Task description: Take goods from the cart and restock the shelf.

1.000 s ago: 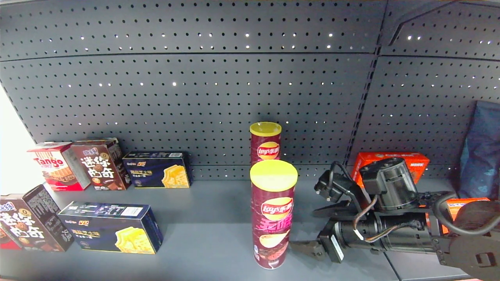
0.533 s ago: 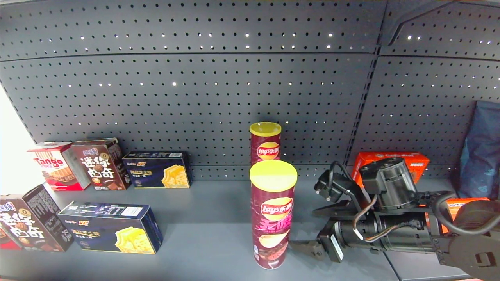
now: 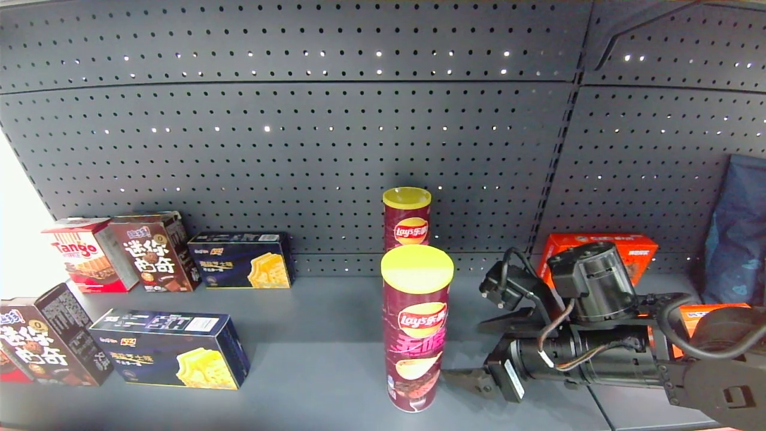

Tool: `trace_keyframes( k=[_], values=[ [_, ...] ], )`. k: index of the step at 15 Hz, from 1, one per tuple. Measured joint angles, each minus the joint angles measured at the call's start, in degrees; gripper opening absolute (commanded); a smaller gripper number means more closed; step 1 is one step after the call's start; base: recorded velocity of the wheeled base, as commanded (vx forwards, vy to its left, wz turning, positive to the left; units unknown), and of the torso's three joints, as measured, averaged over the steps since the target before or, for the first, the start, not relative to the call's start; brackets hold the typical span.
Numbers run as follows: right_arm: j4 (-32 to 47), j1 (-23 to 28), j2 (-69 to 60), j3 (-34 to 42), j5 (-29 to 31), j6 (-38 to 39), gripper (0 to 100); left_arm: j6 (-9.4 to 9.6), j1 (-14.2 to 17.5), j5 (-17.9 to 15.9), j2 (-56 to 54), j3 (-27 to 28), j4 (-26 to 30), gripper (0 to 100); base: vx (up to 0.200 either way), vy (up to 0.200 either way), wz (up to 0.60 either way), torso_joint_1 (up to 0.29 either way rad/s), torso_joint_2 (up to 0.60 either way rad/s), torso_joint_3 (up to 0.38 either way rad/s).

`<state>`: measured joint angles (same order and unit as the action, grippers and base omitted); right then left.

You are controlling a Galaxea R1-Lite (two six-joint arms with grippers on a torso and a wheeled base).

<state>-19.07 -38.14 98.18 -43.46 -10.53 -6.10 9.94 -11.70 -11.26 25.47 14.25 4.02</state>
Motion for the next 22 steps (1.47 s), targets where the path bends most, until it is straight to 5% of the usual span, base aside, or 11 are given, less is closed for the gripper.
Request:
trace_keyframes(
  k=[10, 17, 22],
  values=[
    [-0.1, 3.8, -13.0, 2.6, 1.7, 3.2, 100, -0.17, 0.1, 0.2, -4.2, -3.2, 0.1, 100, 0.0, 0.0, 0.0, 0.0, 0.0, 0.0],
    [0.7, 25.5, -46.9, 22.1, 2.2, 3.3, 100, 0.13, 0.3, 1.3, -12.6, -9.2, 0.2, 100, 0.0, 0.0, 0.0, 0.0, 0.0, 0.0],
    [8.6, 31.6, -75.9, 37.9, 6.6, 3.6, 100, 0.21, 0.3, 1.2, -16.3, -10.7, 0.1, 100, 0.0, 0.0, 0.0, 0.0, 0.0, 0.0]
  ],
)
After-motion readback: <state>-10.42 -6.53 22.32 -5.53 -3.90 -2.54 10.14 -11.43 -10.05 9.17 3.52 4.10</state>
